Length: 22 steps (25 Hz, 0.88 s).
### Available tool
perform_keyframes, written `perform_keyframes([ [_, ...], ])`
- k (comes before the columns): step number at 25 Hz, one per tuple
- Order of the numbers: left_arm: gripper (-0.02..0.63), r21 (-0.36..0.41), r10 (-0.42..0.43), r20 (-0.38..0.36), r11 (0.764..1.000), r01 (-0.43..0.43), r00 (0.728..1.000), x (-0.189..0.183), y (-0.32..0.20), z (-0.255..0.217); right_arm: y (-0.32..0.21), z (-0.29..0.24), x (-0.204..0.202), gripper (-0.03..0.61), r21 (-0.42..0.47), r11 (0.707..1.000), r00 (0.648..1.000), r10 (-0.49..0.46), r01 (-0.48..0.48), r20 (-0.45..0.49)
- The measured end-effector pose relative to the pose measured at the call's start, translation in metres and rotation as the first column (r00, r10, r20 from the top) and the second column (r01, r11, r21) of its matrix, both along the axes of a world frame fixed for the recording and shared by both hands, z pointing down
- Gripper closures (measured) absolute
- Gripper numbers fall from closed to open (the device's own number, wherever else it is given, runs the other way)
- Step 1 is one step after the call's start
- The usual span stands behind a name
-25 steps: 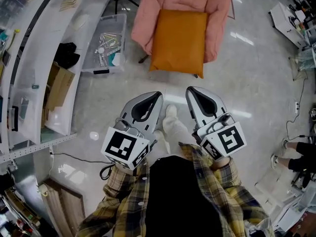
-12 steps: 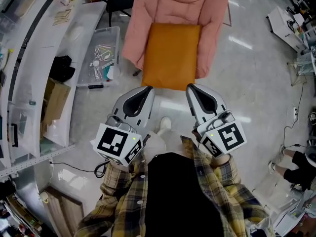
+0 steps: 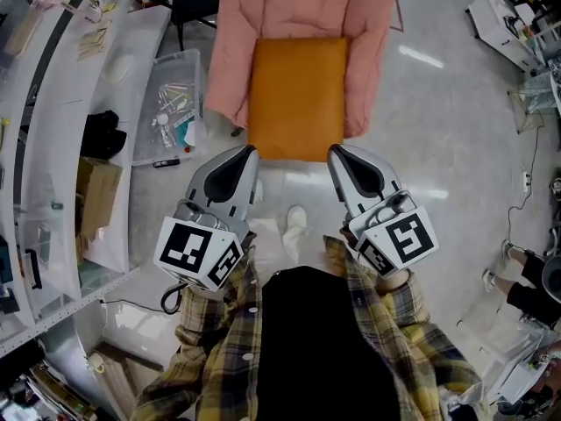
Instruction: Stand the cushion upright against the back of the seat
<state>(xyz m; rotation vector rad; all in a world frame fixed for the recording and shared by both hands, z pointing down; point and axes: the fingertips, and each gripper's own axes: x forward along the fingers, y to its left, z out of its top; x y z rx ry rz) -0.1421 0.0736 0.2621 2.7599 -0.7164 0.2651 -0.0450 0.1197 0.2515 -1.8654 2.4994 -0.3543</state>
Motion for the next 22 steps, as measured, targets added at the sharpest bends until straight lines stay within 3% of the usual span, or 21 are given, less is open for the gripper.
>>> perform_keyframes([
  [12, 0.609, -0.004, 0.169, -0.002, 0.986, -0.169, 0.986, 0.009, -0.1, 0.0, -0.087, 0.004, -0.005, 0.56, -0.03, 0.986, 0.986, 0.165, -0.165, -0.016],
  [22, 0.61, -0.048, 0.352, 0.032, 0.935, -0.35, 0.935, 0.026, -0.141, 0.03, -0.119, 0.025, 0.005, 0.56, -0.077, 0.937, 0.934, 0.326, -0.34, -0.149],
])
